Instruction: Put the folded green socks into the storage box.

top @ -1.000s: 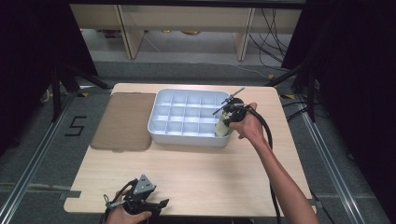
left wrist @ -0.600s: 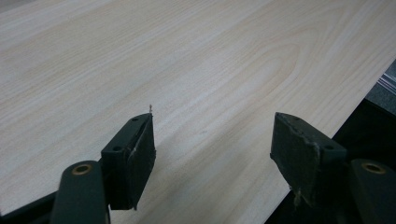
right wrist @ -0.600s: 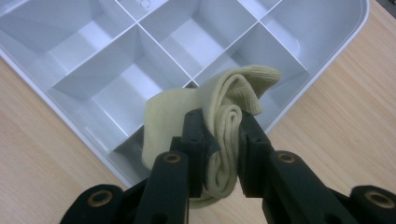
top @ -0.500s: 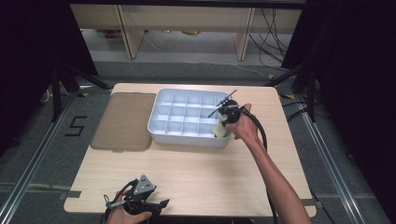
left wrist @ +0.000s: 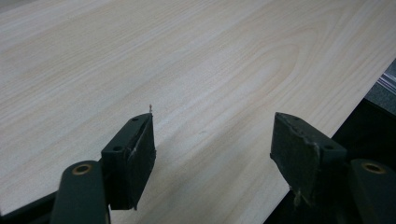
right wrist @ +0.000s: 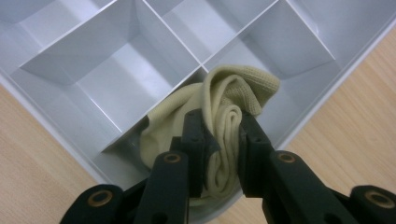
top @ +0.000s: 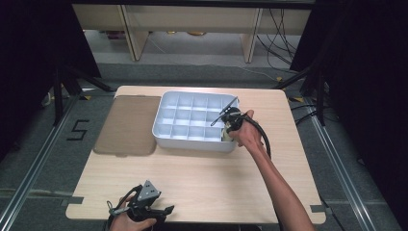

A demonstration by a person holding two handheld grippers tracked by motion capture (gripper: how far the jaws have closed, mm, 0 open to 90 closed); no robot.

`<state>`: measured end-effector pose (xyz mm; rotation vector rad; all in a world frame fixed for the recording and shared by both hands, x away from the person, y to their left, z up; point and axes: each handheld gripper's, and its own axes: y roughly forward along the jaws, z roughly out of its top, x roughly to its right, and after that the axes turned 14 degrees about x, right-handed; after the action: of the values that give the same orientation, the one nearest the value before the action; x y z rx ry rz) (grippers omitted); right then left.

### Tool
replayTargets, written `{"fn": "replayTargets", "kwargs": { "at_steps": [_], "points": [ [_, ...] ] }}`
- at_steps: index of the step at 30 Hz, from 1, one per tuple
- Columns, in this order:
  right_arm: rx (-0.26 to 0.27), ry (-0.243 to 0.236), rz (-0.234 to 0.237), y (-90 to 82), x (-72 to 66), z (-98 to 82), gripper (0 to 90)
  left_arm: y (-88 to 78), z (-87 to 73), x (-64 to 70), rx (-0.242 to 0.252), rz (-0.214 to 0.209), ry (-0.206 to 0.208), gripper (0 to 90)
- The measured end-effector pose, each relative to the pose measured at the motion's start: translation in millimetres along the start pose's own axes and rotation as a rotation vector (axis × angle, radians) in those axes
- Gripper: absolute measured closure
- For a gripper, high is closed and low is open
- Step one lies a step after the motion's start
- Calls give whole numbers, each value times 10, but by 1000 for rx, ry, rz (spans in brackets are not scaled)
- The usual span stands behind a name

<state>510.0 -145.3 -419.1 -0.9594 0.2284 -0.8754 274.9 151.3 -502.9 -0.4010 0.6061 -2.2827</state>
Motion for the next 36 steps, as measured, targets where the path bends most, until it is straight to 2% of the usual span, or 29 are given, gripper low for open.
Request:
{"fn": "replayTargets", "kwargs": {
  "at_steps": [1, 5, 7, 15, 16, 17, 24, 31, 36],
  "points": [
    [0, 0, 0, 0, 0, 0, 764, -1, 0, 7, 3, -12, -17, 301],
    [-6, -5, 1, 52, -22, -10, 764, -3, -1, 7, 5, -13, -15, 301],
    [-5, -3, 1, 71, -28, -17, 764, -8, 5, -1, 3, -15, 5, 301],
    [-18, 0, 5, 125, -28, -62, 764, -4, 3, 7, 5, -8, -2, 301],
    [-17, -2, 7, 134, -25, -68, 764, -13, 8, -3, -5, -17, 14, 301],
    [-17, -2, 7, 134, -25, -68, 764, -6, 5, 0, 2, -6, 7, 301],
    [-37, -8, 3, 239, -29, -151, 766, -10, 2, 6, -2, -22, -3, 301],
    [-40, -14, 9, 246, -26, -144, 765, -2, 1, -1, -2, -14, 5, 301],
    [-35, 1, 19, 228, -21, -142, 744, -5, 1, 2, 3, -20, 2, 301]
  ]
}}
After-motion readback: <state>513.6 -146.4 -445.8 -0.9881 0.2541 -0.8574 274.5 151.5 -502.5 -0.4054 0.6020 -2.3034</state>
